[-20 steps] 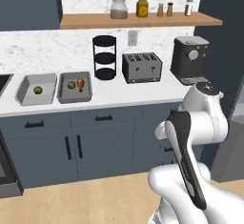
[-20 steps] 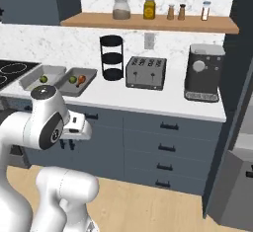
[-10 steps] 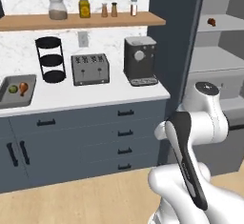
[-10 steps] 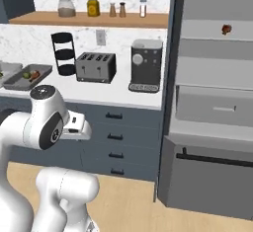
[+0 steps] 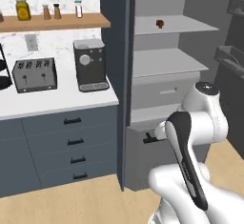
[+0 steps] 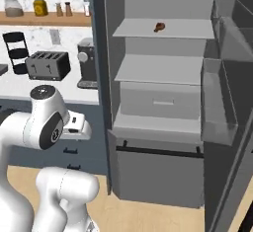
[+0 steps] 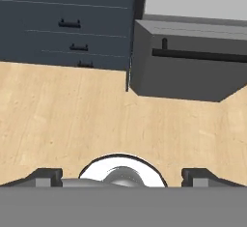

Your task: Place one lime and one chicken drumstick in each tupperware on the nearby counter, to pack two identical lunches.

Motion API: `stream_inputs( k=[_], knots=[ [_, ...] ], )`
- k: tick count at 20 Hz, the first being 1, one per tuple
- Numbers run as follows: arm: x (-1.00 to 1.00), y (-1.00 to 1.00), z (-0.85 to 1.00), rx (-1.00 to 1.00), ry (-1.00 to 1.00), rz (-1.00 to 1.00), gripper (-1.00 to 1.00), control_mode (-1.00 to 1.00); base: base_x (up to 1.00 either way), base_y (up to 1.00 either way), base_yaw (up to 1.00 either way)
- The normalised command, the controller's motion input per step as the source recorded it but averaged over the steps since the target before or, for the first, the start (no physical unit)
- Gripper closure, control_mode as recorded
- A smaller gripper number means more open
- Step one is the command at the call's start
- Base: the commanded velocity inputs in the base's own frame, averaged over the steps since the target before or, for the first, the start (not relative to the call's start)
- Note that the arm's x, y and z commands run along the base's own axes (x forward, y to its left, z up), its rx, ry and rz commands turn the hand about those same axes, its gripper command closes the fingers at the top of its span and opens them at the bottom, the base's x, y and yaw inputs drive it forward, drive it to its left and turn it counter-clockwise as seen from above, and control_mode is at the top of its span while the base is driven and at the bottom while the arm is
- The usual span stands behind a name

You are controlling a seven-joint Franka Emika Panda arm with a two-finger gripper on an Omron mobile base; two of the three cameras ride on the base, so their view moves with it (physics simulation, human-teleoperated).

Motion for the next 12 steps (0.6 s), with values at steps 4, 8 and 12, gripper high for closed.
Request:
stream_inputs(
  k=[4,8,12],
  knots=[
    [0.00,0.00,0.00,0.00,0.00,0.00,-1.00,1.00,0.46,-0.99,-0.01],
    [0.00,0.00,0.00,0.00,0.00,0.00,-1.00,1.00,0.57,-0.69,0.00],
    [0.00,0.00,0.00,0.00,0.00,0.00,-1.00,1.00,0.76,-0.18,0.00]
  ],
)
